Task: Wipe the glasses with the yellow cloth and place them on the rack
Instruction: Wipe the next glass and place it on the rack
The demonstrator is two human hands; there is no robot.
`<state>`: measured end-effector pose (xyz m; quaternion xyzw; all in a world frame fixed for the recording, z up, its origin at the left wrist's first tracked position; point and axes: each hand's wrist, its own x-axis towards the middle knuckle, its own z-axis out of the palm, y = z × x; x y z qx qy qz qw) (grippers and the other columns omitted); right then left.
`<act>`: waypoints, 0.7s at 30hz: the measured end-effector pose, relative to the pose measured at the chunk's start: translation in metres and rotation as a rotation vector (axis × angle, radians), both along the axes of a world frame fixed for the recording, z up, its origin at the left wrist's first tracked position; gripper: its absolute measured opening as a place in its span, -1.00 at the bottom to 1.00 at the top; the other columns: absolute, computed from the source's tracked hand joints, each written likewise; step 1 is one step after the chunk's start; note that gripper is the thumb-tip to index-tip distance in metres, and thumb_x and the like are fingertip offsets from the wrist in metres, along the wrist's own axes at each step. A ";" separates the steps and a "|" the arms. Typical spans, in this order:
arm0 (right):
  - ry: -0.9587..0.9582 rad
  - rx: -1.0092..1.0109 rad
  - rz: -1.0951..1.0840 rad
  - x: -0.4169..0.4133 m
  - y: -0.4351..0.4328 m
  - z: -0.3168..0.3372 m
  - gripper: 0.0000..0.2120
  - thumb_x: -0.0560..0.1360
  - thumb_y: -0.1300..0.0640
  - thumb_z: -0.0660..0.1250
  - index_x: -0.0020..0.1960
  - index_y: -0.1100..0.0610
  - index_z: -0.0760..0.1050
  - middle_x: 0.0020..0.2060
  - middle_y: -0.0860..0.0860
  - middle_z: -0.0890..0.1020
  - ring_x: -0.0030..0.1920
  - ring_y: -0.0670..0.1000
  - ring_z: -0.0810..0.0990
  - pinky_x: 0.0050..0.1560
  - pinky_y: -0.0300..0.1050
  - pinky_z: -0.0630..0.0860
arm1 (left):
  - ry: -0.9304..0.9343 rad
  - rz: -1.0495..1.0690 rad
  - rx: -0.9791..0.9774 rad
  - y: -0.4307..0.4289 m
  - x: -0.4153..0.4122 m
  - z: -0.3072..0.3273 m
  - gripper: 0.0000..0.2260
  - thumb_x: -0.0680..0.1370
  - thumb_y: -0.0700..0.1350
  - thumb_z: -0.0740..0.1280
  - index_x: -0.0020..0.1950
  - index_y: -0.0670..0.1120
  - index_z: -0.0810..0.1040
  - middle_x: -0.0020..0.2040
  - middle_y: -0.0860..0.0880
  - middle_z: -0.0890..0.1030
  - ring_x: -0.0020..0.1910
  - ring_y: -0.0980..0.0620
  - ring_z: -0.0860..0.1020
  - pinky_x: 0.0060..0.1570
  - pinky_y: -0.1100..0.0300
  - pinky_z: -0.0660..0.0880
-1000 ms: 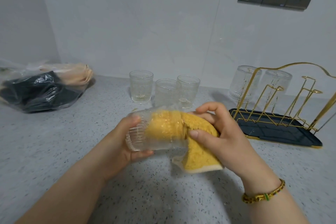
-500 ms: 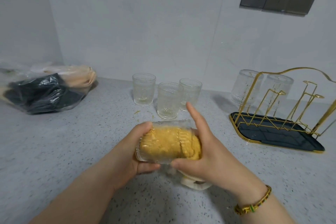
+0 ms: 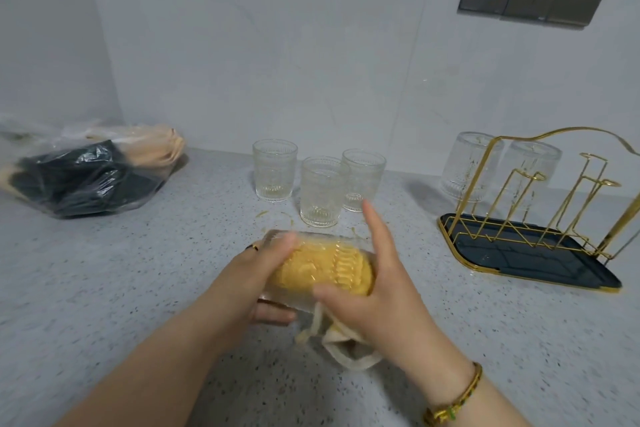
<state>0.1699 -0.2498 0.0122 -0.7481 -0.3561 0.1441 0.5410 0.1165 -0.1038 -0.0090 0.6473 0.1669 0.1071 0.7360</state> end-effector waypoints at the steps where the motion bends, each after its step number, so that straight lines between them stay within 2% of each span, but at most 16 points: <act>1: -0.120 -0.067 0.026 -0.002 0.001 -0.003 -0.05 0.33 0.12 0.45 0.25 -0.49 -0.19 -0.08 -0.09 0.54 -0.22 -0.10 0.62 -0.14 -0.10 0.60 | 0.052 0.019 -0.039 -0.002 0.001 0.000 -0.65 0.44 0.18 0.27 0.00 -0.08 0.54 -0.12 -0.11 0.61 -0.31 0.00 0.62 -0.43 0.18 0.58; 2: -0.192 -0.109 0.042 -0.001 0.001 -0.005 -0.04 0.33 0.10 0.45 0.19 -0.55 -0.23 -0.10 -0.03 0.55 -0.22 -0.02 0.62 -0.15 -0.02 0.59 | 0.080 0.021 -0.065 -0.002 0.001 0.001 -0.63 0.47 0.19 0.21 -0.03 -0.09 0.54 -0.14 -0.12 0.62 -0.36 0.01 0.62 -0.45 0.19 0.58; 4: -0.132 -0.062 0.045 0.001 -0.001 -0.003 -0.08 0.35 0.13 0.44 0.14 -0.57 -0.18 -0.10 0.00 0.55 -0.26 0.04 0.63 -0.22 -0.05 0.61 | 0.050 -0.031 -0.061 0.000 0.000 0.001 -0.62 0.45 0.21 0.20 0.00 -0.07 0.54 -0.10 -0.11 0.64 -0.29 0.00 0.65 -0.35 0.15 0.62; 6: 0.048 0.087 0.049 0.007 -0.004 0.000 -0.16 0.34 0.18 0.44 0.17 -0.50 -0.03 -0.04 -0.08 0.53 -0.26 -0.06 0.63 -0.27 -0.23 0.60 | -0.073 -0.135 -0.054 0.009 -0.002 0.002 -0.54 0.29 0.23 0.42 0.05 -0.01 0.55 -0.03 -0.09 0.66 -0.12 -0.02 0.66 -0.21 0.13 0.63; 8: 0.242 0.218 0.029 0.014 -0.007 -0.002 -0.21 0.27 0.15 0.49 0.26 -0.35 0.12 0.13 -0.18 0.39 -0.02 -0.20 0.54 -0.20 -0.41 0.53 | -0.186 -0.203 -0.032 0.016 -0.004 0.002 -0.33 0.00 0.20 0.58 0.07 0.11 0.55 0.01 0.00 0.67 -0.04 0.01 0.65 -0.17 0.20 0.60; 9: 0.327 0.265 0.014 0.017 -0.007 -0.003 -0.18 0.20 0.11 0.52 0.29 -0.29 0.17 0.23 -0.15 0.32 0.12 -0.16 0.49 -0.09 -0.38 0.53 | -0.222 -0.222 0.004 0.018 -0.005 0.003 -0.27 -0.07 0.19 0.60 0.07 0.14 0.54 0.01 0.03 0.67 -0.04 0.02 0.65 -0.18 0.22 0.59; 11: 0.419 0.280 -0.015 0.017 -0.007 -0.003 -0.12 0.09 0.03 0.53 0.32 -0.24 0.21 0.37 -0.01 0.25 0.27 -0.01 0.43 0.14 -0.14 0.50 | -0.221 -0.213 0.070 0.014 -0.004 0.004 -0.32 -0.02 0.12 0.59 0.07 0.08 0.54 -0.09 0.02 0.69 -0.14 0.05 0.67 -0.25 0.27 0.56; 13: 0.318 0.222 -0.035 0.013 -0.004 -0.004 -0.17 0.15 0.01 0.50 0.29 -0.31 0.16 0.33 -0.04 0.31 0.26 -0.04 0.41 0.19 -0.10 0.44 | -0.157 -0.124 0.057 0.009 -0.002 0.005 -0.54 0.16 0.01 0.51 0.02 -0.03 0.55 -0.19 0.00 0.70 -0.24 0.06 0.67 -0.32 0.21 0.58; 14: 0.220 0.171 -0.032 0.010 -0.002 -0.005 -0.18 0.23 0.05 0.50 0.26 -0.39 0.08 0.25 -0.09 0.39 0.17 -0.09 0.46 0.12 -0.15 0.47 | -0.114 -0.085 0.023 0.008 -0.001 0.003 -0.60 0.20 0.01 0.50 -0.02 -0.06 0.56 -0.21 -0.03 0.69 -0.26 0.03 0.67 -0.33 0.15 0.61; 16: -0.066 0.038 0.017 0.004 0.002 -0.007 -0.09 0.32 0.11 0.47 0.19 -0.55 -0.11 0.00 -0.13 0.51 -0.12 -0.14 0.57 -0.11 -0.22 0.54 | -0.056 -0.052 -0.060 0.007 0.001 -0.001 -0.59 0.24 0.14 0.37 -0.05 -0.09 0.57 -0.21 -0.10 0.69 -0.30 -0.03 0.66 -0.31 0.11 0.63; 18: -0.320 -0.091 0.065 0.003 0.001 -0.012 -0.02 0.35 0.07 0.44 0.14 -0.61 -0.29 -0.15 -0.17 0.49 -0.26 -0.15 0.51 -0.24 -0.31 0.46 | -0.012 -0.048 -0.117 0.007 0.002 -0.003 -0.54 0.24 0.19 0.27 -0.03 -0.10 0.56 -0.23 -0.13 0.68 -0.36 -0.05 0.65 -0.38 0.14 0.61; 20: -0.370 -0.110 0.055 0.004 -0.001 -0.010 -0.02 0.36 0.05 0.43 0.12 -0.62 -0.32 -0.20 -0.16 0.49 -0.30 -0.15 0.49 -0.28 -0.34 0.42 | -0.027 -0.082 -0.145 0.007 0.003 -0.005 -0.53 0.26 0.18 0.29 0.03 -0.09 0.55 -0.15 -0.12 0.70 -0.27 -0.05 0.68 -0.33 0.14 0.62; 21: -0.319 -0.067 0.038 0.004 -0.002 -0.008 -0.04 0.36 0.07 0.43 0.13 -0.62 -0.27 -0.19 -0.14 0.51 -0.31 -0.15 0.52 -0.29 -0.34 0.44 | -0.054 -0.120 -0.155 0.007 0.004 -0.006 -0.53 0.27 0.15 0.36 0.08 -0.09 0.54 -0.10 -0.11 0.70 -0.18 -0.05 0.68 -0.26 0.14 0.63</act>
